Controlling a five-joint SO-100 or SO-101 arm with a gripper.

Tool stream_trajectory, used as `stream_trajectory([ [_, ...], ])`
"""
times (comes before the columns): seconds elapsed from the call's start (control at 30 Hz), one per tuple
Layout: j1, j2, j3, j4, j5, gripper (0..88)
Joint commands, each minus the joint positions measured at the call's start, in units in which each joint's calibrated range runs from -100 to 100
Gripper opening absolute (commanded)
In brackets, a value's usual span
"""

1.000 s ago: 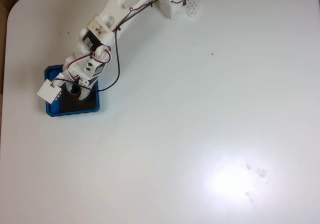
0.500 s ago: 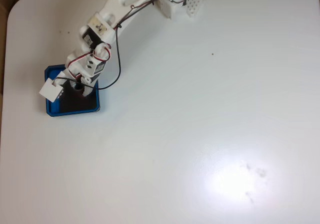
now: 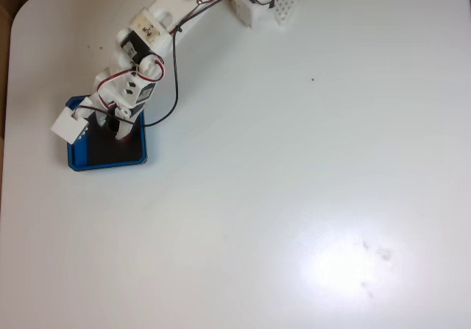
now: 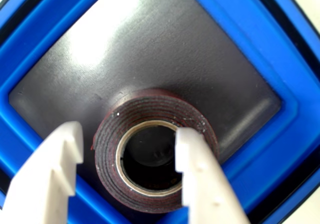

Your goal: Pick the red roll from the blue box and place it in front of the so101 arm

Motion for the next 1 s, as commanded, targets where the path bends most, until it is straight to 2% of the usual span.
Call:
stream_trajectory([
  [0.0,0.13,-3.61,-1.79,0.43,-3.56,16.9],
  [0.07,0.13,-3.61,-1.88,1.75,-7.68,16.9],
  [0.17,0.13,-3.61,-2.15,4.23,-10.22,16.9],
  [0.97,-0.84,5.59,-2.42,5.71,-10.22,16.8],
])
